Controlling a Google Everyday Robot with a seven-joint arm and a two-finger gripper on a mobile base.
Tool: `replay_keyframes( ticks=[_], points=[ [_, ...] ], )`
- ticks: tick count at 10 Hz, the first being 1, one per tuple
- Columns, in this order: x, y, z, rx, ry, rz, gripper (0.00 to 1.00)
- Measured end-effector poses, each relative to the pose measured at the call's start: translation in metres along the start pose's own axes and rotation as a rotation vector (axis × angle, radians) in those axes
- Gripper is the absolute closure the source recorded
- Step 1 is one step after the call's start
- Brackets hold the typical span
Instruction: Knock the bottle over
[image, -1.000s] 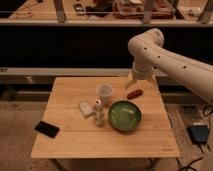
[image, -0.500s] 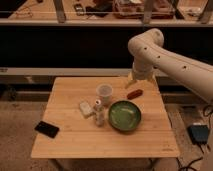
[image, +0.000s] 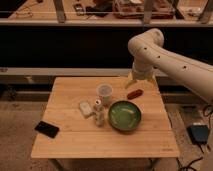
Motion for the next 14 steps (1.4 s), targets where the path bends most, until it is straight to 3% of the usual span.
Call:
replay_keyframes(
  ticks=[7, 8, 9, 11, 14],
  points=[
    [-0.002, 0.000, 0.001, 0.001, -0.003, -0.004, 0.23],
    [-0.010, -0.005, 0.006, 0.022, -0.019, -0.014, 0.30],
    [-0.034, -0.020, 0.019, 0.096, -0.056, -0.029, 0.44],
    [-0.062, -0.036, 0.032, 0.188, -0.086, -0.043, 0.62],
    [-0.094, -0.050, 0.052, 0.268, -0.100, -0.107, 0.92]
  ],
)
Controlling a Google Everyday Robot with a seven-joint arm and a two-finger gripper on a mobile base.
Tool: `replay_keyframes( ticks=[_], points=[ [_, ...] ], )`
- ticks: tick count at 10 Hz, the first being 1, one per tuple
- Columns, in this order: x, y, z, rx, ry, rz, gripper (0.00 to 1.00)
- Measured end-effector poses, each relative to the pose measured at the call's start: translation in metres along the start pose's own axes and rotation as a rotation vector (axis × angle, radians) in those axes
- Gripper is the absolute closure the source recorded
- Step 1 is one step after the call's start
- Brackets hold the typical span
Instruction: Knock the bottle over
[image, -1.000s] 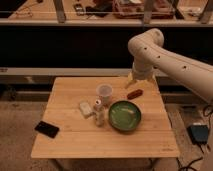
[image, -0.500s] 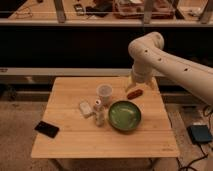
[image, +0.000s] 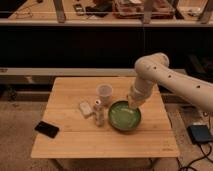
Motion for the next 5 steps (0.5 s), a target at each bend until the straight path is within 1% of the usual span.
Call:
replay_keyframes(
  ticks=[1, 2, 3, 4, 5],
  points=[
    [-0.007, -0.009, 0.010, 0.026, -0.008, -0.032, 0.99],
    [-0.010, -0.015, 0.015, 0.038, -0.012, -0.051, 1.00],
    [-0.015, -0.027, 0.028, 0.054, -0.023, -0.086, 1.00],
    [-0.020, -0.036, 0.037, 0.061, -0.032, -0.112, 1.00],
    [-0.027, -0.051, 0.055, 0.062, -0.052, -0.163, 1.00]
  ],
)
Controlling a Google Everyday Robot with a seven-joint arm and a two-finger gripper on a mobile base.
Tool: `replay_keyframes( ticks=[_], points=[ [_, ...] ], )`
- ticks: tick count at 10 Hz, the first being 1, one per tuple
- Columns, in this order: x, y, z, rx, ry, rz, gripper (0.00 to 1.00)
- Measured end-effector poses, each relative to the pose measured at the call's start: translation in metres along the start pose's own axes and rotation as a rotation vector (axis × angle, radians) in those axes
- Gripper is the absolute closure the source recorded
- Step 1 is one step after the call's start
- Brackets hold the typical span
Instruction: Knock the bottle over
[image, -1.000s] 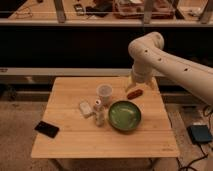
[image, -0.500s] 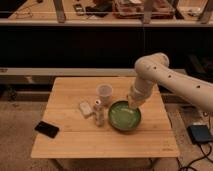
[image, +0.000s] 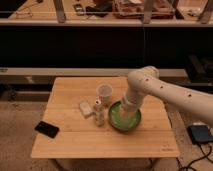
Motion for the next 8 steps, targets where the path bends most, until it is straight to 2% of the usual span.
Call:
replay_keyframes(
  ticks=[2, 4, 5, 6, 7, 8],
  points=[
    [0.000, -0.024, 0.020, 0.002, -0.024, -0.069, 1.00],
    [0.012, -0.075, 0.038, 0.013, -0.030, -0.196, 1.00],
    [0.023, -0.110, 0.044, 0.031, -0.020, -0.269, 1.00],
    [0.032, -0.140, 0.046, 0.049, -0.001, -0.327, 1.00],
    [0.044, -0.179, 0.046, 0.071, 0.038, -0.398, 1.00],
    [0.054, -0.203, 0.043, 0.080, 0.077, -0.445, 0.97]
  ],
)
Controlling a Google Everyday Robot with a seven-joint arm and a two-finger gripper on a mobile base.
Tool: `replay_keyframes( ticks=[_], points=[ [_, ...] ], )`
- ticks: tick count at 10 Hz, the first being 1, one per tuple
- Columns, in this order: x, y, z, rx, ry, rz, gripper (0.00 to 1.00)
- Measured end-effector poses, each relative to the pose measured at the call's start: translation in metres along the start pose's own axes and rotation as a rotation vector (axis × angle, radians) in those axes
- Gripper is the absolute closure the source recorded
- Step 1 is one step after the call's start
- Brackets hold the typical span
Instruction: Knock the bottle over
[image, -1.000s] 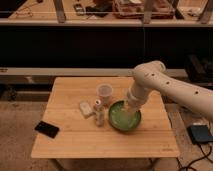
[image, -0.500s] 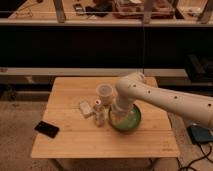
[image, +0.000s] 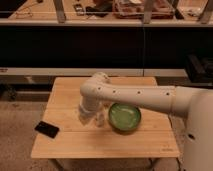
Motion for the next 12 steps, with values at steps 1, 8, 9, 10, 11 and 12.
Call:
replay_keyframes(
  ticks=[1, 8, 9, 10, 11, 12],
  points=[
    [0.011, -0.005, -0.001, -0.015, 0.032, -0.033, 0.92],
    [0.017, 0.146, -0.015, -0.189, 0.161, 0.165, 1.00],
    [0.022, 0.167, -0.023, -0.205, 0.178, 0.223, 1.00],
    [0.026, 0.185, -0.033, -0.228, 0.189, 0.275, 1.00],
    [0.021, 0.214, -0.045, -0.265, 0.197, 0.355, 1.00],
    [0.018, 0.230, -0.053, -0.286, 0.202, 0.395, 0.97]
  ],
)
